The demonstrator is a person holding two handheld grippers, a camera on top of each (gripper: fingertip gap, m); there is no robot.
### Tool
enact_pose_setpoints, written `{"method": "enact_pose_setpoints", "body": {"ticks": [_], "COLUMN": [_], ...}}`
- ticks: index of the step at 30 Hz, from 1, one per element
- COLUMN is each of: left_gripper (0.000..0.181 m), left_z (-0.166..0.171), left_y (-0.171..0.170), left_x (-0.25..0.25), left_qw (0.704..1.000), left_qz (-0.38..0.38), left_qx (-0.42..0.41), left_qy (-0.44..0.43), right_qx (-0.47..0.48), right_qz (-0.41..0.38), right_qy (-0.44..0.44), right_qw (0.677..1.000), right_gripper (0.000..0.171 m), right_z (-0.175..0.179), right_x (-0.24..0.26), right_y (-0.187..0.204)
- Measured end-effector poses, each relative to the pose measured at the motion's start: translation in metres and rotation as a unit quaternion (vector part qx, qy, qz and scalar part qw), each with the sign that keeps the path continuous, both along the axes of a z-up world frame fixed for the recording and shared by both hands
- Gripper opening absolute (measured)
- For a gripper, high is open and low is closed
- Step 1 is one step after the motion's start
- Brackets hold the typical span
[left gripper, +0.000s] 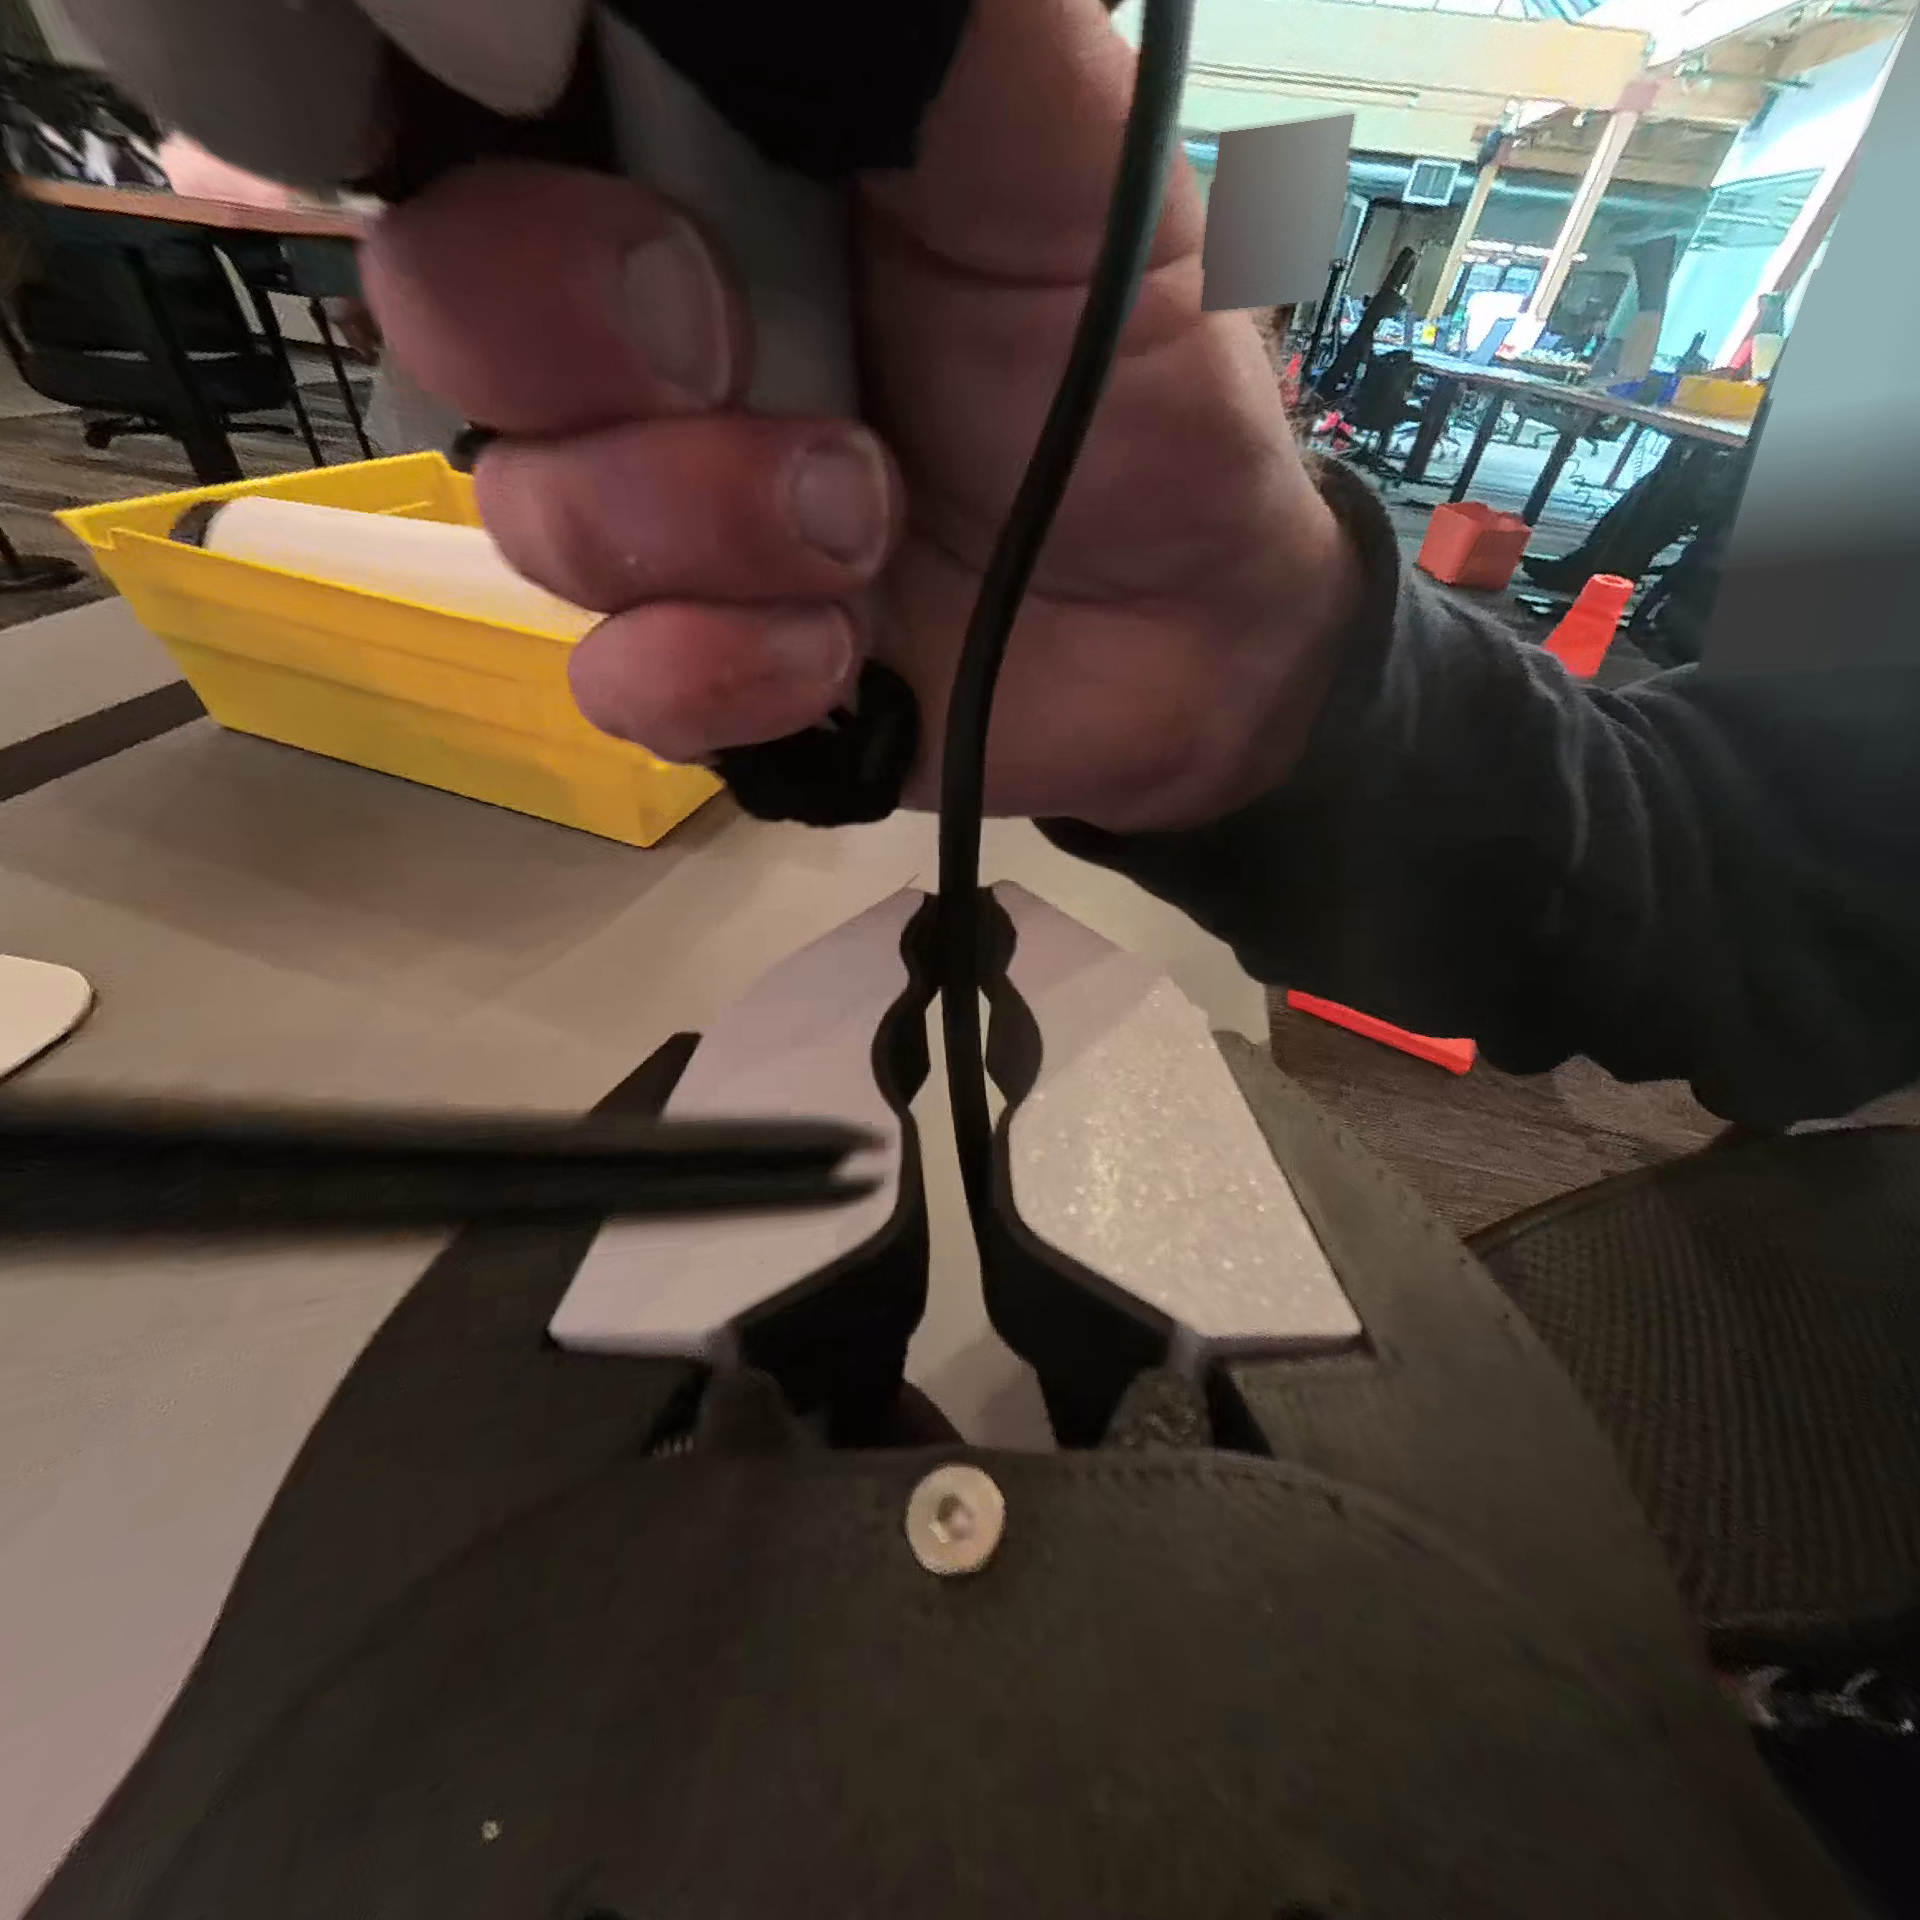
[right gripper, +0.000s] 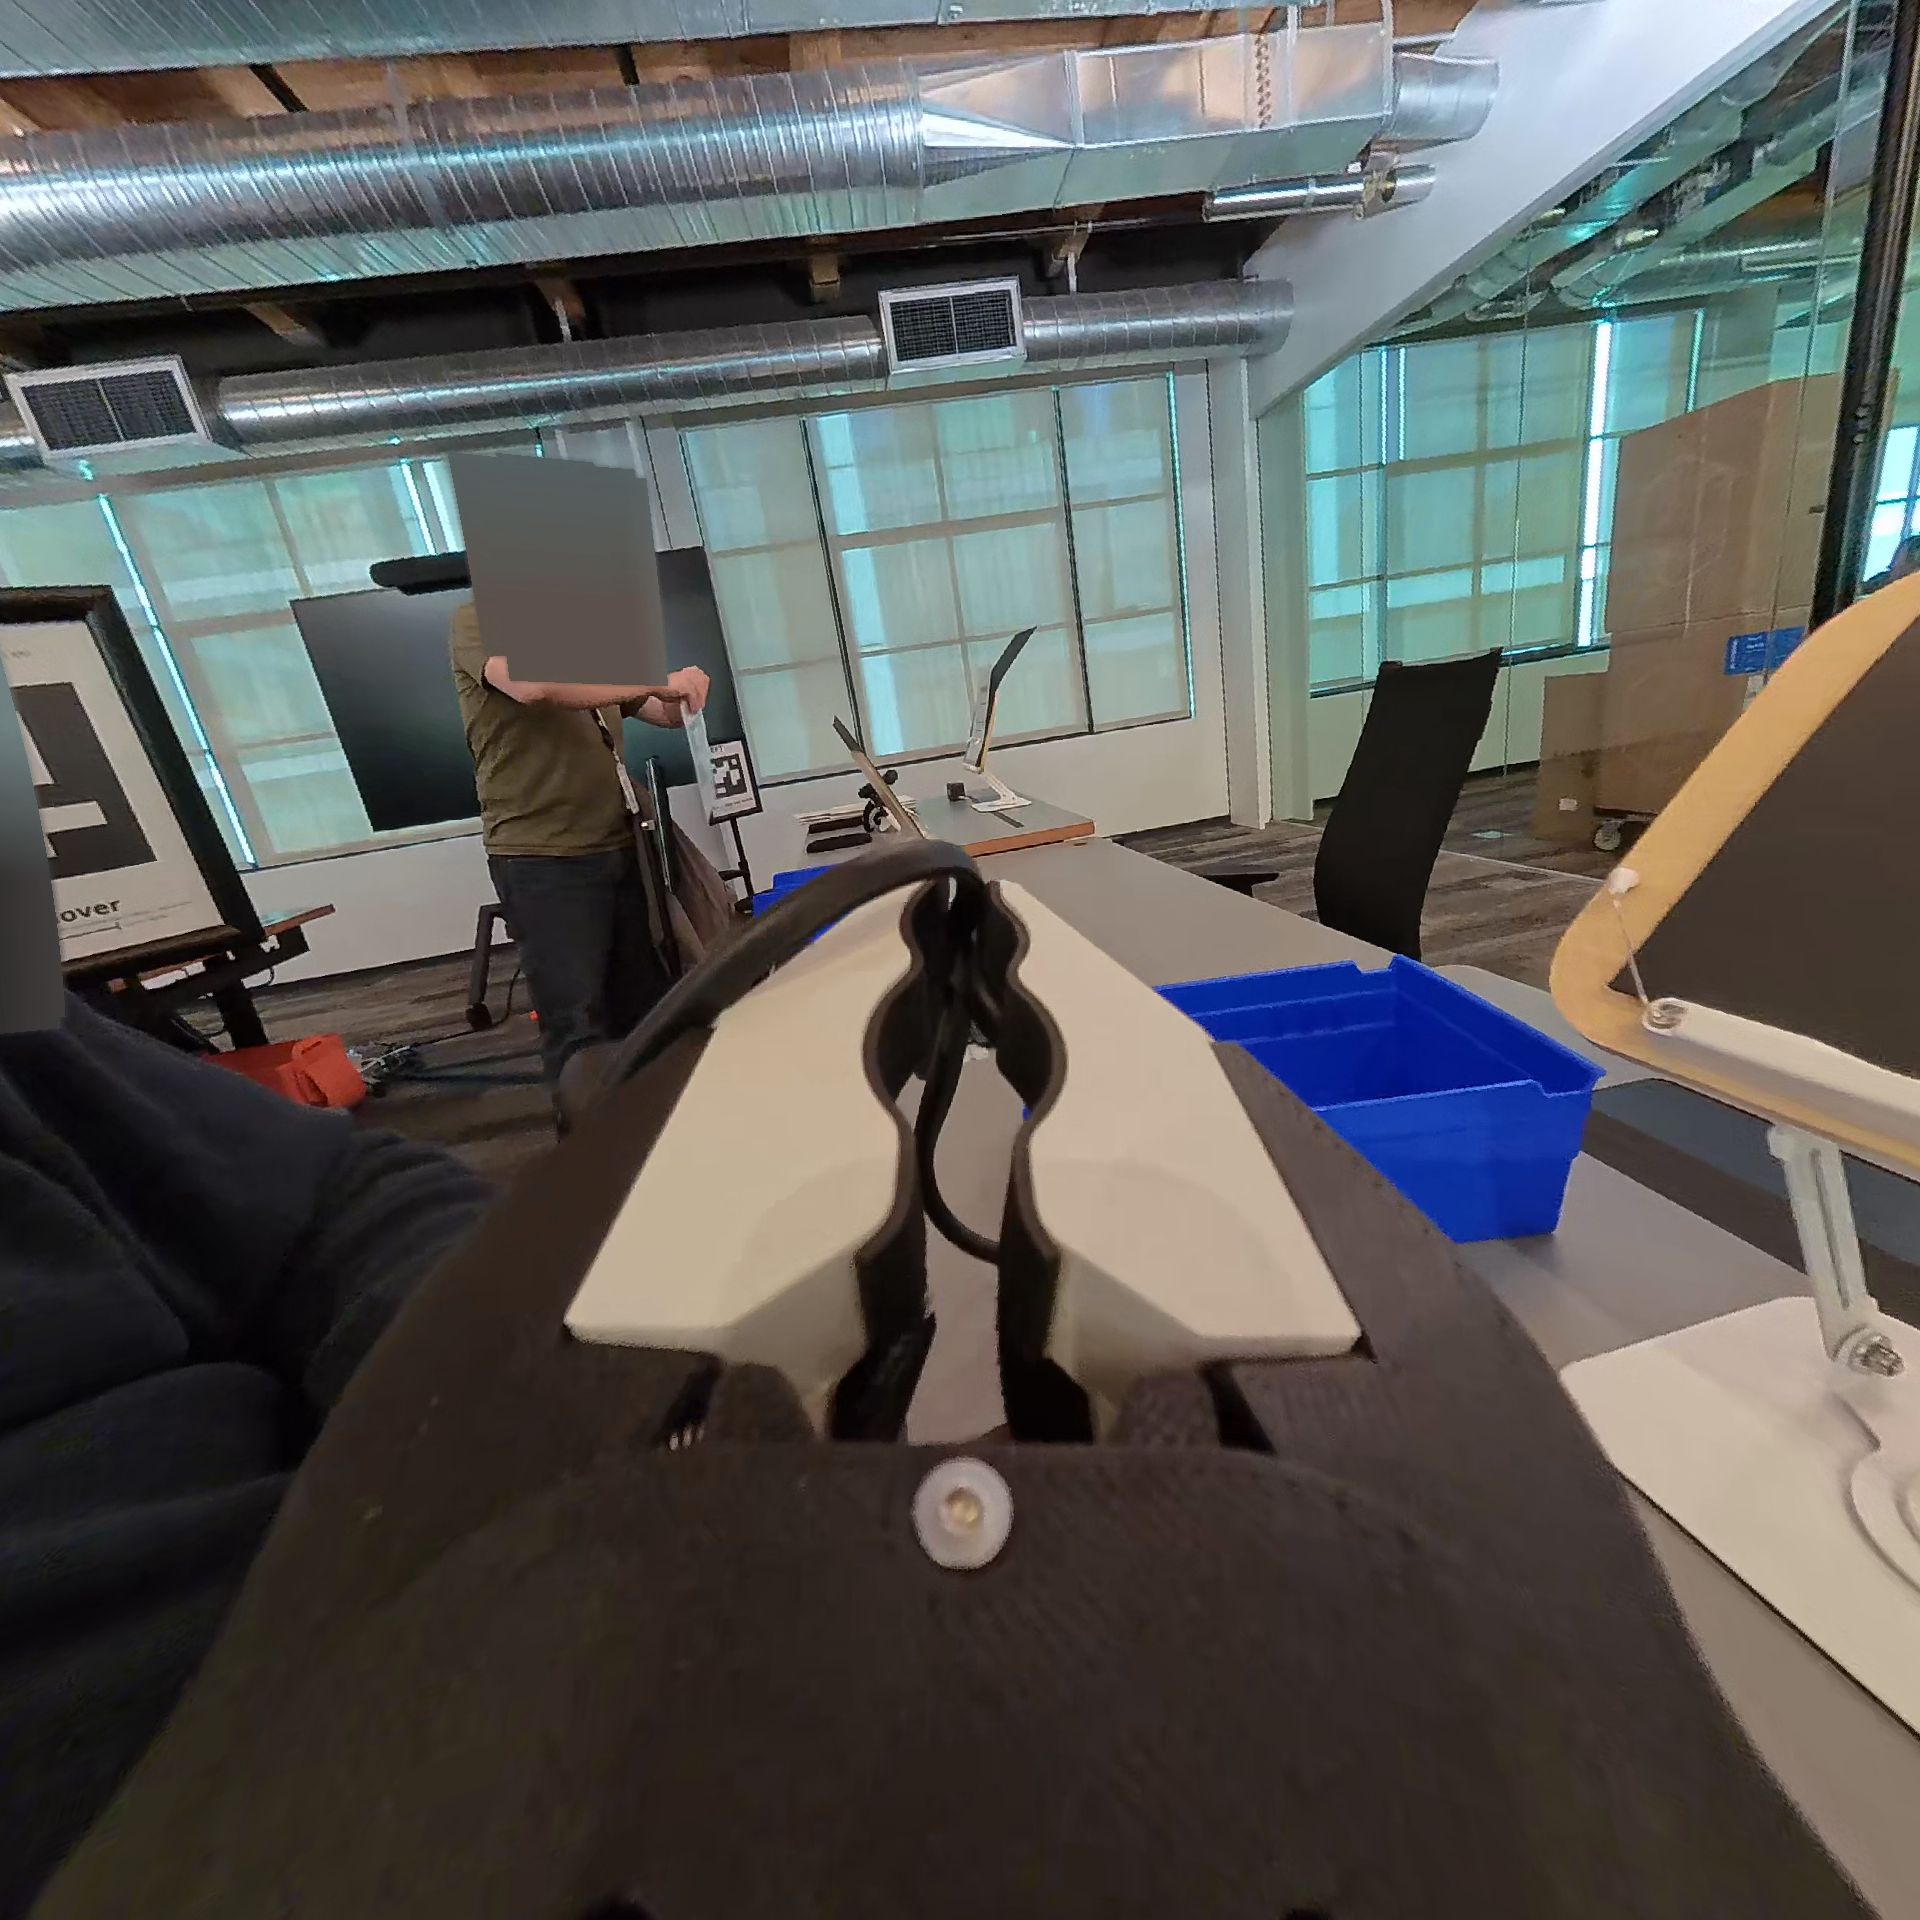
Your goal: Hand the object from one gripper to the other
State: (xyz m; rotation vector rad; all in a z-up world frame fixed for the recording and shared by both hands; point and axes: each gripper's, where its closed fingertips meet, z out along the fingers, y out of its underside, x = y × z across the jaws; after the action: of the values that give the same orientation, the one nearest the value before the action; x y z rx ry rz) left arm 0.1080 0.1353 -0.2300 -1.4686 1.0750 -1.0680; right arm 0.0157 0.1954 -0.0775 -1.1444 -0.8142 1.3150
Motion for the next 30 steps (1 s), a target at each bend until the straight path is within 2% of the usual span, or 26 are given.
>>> {"method": "enact_pose_setpoints", "body": {"ticks": [5,8,12,14,19,26,30], "left_gripper": [0.005,0.005,0.005,0.005,0.005,0.005,0.005], "left_z": [0.009,0.010,0.031,0.042,0.073,0.104,0.103], "left_y": [0.024,0.046,0.076,0.084,0.085,0.072,0.057], "left_x": [-0.038,-0.061,-0.085,-0.092,-0.094,-0.083,-0.072], "left_qw": [0.998,0.992,0.982,0.977,0.961,0.942,0.943], "left_qz": [0.046,0.082,0.124,0.133,0.138,0.157,0.134], "left_qx": [0.019,0.057,0.101,0.122,0.175,0.221,0.233], "left_qy": [0.029,0.073,0.102,0.116,0.164,0.198,0.199], "right_qx": [0.006,0.015,0.037,0.039,0.040,0.083,0.091], "right_qz": [-0.005,0.071,0.146,0.157,0.076,-0.071,-0.126], "right_qy": [-0.001,-0.026,-0.122,-0.180,-0.278,-0.244,-0.217], "right_qw": [1.000,0.997,0.981,0.970,0.957,0.964,0.964], "right_gripper": [0.003,0.003,0.003,0.002,0.003,0.003,0.003], "right_z": [0.005,0.005,-0.017,-0.035,-0.070,-0.065,-0.057], "right_x": [0.021,0.018,0.010,0.008,0.004,0.008,0.016], "right_y": [0.001,-0.024,-0.055,-0.061,-0.037,0.000,0.013]}}
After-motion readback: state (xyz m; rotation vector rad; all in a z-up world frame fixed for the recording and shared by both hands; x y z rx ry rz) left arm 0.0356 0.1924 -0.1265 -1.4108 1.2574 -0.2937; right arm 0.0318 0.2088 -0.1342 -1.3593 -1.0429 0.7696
